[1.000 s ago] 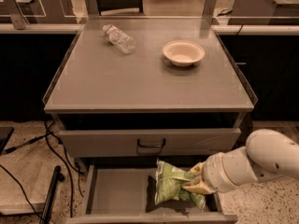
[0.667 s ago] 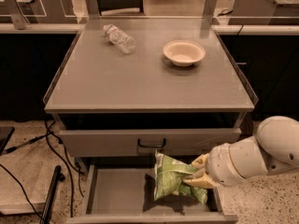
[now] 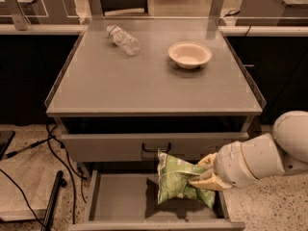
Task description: Pick green jalapeno chip bag from middle drawer and place on counter
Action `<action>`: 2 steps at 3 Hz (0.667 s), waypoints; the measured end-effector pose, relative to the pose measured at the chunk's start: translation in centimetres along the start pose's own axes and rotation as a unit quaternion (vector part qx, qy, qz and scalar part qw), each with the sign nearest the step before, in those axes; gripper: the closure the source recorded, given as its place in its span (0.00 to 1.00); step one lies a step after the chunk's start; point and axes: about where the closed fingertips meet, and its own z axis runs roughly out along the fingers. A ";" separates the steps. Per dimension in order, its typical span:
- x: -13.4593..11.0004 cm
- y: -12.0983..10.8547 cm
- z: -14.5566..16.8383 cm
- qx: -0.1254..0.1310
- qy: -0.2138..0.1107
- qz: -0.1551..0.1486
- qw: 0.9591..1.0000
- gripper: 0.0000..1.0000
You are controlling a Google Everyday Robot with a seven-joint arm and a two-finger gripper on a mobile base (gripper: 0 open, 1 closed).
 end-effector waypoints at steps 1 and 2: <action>-4.8 1.0 -3.6 -0.010 -0.030 -0.021 0.999 1.00; -10.6 1.2 -8.2 -0.012 -0.057 -0.048 0.997 1.00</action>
Offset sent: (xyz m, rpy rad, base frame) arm -0.0027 0.0329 0.2166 0.1691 -0.1048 0.1114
